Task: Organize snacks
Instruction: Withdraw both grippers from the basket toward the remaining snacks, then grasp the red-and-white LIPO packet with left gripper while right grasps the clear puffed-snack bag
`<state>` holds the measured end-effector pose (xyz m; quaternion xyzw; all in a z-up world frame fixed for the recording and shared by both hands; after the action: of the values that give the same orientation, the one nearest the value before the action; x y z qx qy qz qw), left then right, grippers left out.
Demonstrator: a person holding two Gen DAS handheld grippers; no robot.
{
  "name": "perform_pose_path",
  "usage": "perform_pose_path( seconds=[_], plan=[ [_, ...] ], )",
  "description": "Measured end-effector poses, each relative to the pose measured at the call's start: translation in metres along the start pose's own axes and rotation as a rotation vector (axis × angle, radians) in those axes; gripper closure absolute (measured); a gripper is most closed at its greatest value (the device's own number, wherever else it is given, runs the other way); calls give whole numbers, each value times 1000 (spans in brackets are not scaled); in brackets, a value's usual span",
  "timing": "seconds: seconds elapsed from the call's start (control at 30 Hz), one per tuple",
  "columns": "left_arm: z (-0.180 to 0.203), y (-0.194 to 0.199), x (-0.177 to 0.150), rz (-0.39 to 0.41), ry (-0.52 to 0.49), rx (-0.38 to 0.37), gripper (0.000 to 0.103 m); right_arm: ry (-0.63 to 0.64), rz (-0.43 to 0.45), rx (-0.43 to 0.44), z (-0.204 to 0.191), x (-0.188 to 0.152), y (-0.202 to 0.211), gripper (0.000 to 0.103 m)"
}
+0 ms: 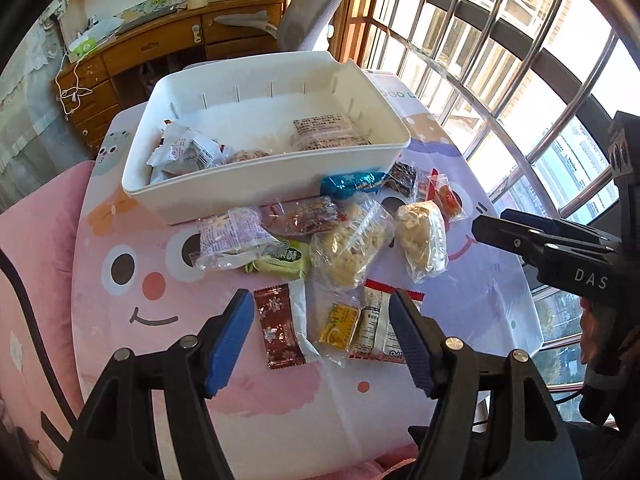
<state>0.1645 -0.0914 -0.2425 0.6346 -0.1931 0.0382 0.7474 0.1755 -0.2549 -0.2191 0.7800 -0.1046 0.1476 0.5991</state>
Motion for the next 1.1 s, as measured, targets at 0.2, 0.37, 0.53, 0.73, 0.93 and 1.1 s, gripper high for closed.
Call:
perform_pose_path(
  seconds=[0.2,0.37,0.53,0.73,0.93,1.1],
  plan=[
    [23,-18,-19,-51,-39,-13,34,-27,-41,13,17,-12,-16,41],
    [41,-39,-35,-99,-83,-43,34,-45,-62,26,25,-19,-29,41],
    [54,-59,-55,-157,-106,-58,34,-43,-78,22,32,-23,-42,41],
    [72,-69,-68,-143,-168,-74,34,-24,-66,22,36,-23,-54,41],
    [96,-78,-67,-90,-252,-70,34,-6,-60,42,38,-21,-66,41],
    [101,-93,-67,-116,-230,-51,34,-15,-72,55,42,-22,-75,41]
  ],
)
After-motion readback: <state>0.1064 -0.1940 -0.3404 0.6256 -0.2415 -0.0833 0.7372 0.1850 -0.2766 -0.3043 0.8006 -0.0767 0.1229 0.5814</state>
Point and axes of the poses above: each gripper's, at about its wrist camera, not at the fingertips, and y roughly against the way its jaws point, z to its right, x to its top, the point moved 10 cm from there along -y, roughly the way its jaws point, and after that the axes turned 6 degrees about -z, right-handed, at the moved point
